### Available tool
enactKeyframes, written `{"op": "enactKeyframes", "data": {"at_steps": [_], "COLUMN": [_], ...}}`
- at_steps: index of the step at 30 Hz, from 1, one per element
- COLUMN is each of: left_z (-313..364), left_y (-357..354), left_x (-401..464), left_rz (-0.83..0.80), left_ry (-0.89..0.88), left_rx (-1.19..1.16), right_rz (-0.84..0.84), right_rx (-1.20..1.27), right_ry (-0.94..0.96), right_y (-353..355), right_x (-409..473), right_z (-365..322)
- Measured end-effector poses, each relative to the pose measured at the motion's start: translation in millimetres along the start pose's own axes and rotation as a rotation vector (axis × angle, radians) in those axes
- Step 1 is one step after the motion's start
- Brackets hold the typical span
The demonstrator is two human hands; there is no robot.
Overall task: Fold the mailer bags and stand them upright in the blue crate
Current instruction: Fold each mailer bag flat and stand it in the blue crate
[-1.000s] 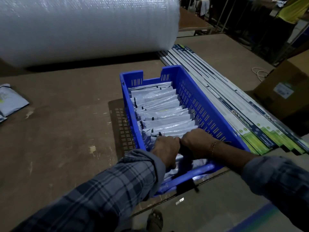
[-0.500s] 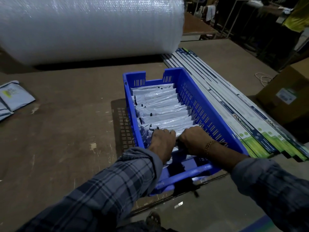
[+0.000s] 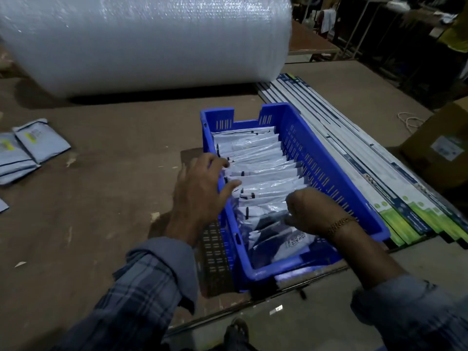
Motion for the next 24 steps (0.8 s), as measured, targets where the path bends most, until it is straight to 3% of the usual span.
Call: {"op": "enactKeyframes", "data": {"at_steps": [5, 9, 17, 20, 24], "left_z": [-117.7, -210.8, -398.9, -443.3, -477.9], "left_y": [31.9, 50.2, 80.8, 93.7, 93.0], "left_x": [-38.6, -79.5, -148.4, -157.5, -160.9], "left_rz": [0.039, 0.013, -0.232, -0.34, -0.397], "left_ry": [0.313, 0.457, 0.697, 0.691, 0.539], "left_rx": [-0.101, -0.073, -0.029, 0.071, 0.292], "right_rz": [0.384, 0.54, 0.418, 0.384, 0.339], "right_rx": [0.217, 0.352, 0.43, 0.431, 0.457], "right_ry": [0.025, 0.134, 0.329, 0.345, 0.374], "right_y": [63.3, 89.4, 65.3, 52.3, 35.8], "right_x": [-2.8, 10.8, 92.0, 126.8, 175.8], "right_z": [-74.3, -160.6, -318.4, -361.4, -416.3]}}
Point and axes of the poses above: each hand's wrist, its own x-axis towards the middle knuckle, its own y-axis out of the back of the hand, z = x × y, the point moved 8 cm from there along x, towards the middle knuckle, and after that the axes turned 4 degrees about y, right-handed, at the moved point
